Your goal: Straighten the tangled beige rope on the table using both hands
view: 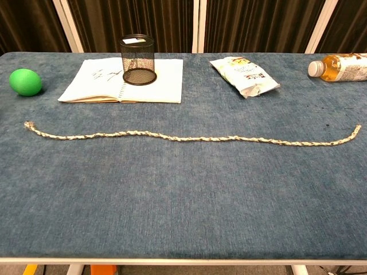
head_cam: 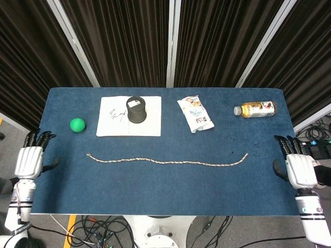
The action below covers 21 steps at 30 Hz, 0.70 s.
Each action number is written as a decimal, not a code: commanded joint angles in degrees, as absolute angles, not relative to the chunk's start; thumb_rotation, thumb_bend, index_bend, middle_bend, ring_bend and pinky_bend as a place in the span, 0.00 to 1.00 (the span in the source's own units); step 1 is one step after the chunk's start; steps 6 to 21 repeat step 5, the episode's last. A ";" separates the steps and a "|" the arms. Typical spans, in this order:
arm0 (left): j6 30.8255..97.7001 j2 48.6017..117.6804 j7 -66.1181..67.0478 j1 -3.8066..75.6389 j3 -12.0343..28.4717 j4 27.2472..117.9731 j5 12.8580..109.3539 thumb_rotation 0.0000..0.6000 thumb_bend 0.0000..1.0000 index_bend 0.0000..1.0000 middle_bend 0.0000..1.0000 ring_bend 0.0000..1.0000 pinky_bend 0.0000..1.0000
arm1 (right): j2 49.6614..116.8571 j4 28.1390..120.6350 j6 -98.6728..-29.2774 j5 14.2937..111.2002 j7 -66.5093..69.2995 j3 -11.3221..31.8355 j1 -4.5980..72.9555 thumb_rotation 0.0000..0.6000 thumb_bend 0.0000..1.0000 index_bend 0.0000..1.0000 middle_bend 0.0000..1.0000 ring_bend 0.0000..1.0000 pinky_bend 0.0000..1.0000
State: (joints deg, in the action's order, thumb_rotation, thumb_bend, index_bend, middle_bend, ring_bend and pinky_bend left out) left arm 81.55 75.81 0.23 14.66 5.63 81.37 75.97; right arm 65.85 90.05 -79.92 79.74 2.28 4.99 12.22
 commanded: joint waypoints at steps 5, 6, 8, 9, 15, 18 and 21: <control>88.46 72.27 4.47 8.37 3.34 88.70 76.95 1.00 0.18 0.23 0.14 0.00 0.00 | 63.85 93.85 -84.58 82.83 1.30 3.09 8.30 1.00 0.46 0.10 0.10 0.00 0.00; 88.46 72.27 4.47 8.37 3.34 88.70 76.95 1.00 0.18 0.23 0.14 0.00 0.00 | 63.85 93.85 -84.58 82.83 1.30 3.09 8.30 1.00 0.46 0.10 0.10 0.00 0.00; 88.46 72.27 4.47 8.37 3.34 88.70 76.95 1.00 0.18 0.23 0.14 0.00 0.00 | 63.85 93.85 -84.58 82.83 1.30 3.09 8.30 1.00 0.46 0.10 0.10 0.00 0.00; 88.46 72.27 4.47 8.37 3.34 88.70 76.95 1.00 0.18 0.23 0.14 0.00 0.00 | 63.85 93.85 -84.58 82.83 1.30 3.09 8.30 1.00 0.46 0.10 0.10 0.00 0.00; 88.46 72.27 4.47 8.37 3.34 88.70 76.95 1.00 0.18 0.23 0.14 0.00 0.00 | 63.85 93.85 -84.58 82.83 1.30 3.09 8.30 1.00 0.46 0.10 0.10 0.00 0.00; 88.46 72.27 4.47 8.37 3.34 88.70 76.95 1.00 0.18 0.23 0.14 0.00 0.00 | 63.85 93.85 -84.58 82.83 1.30 3.09 8.30 1.00 0.46 0.10 0.10 0.00 0.00; 88.46 72.27 4.47 8.37 3.34 88.70 76.95 1.00 0.18 0.23 0.14 0.00 0.00 | 63.85 93.85 -84.58 82.83 1.30 3.09 8.30 1.00 0.46 0.10 0.10 0.00 0.00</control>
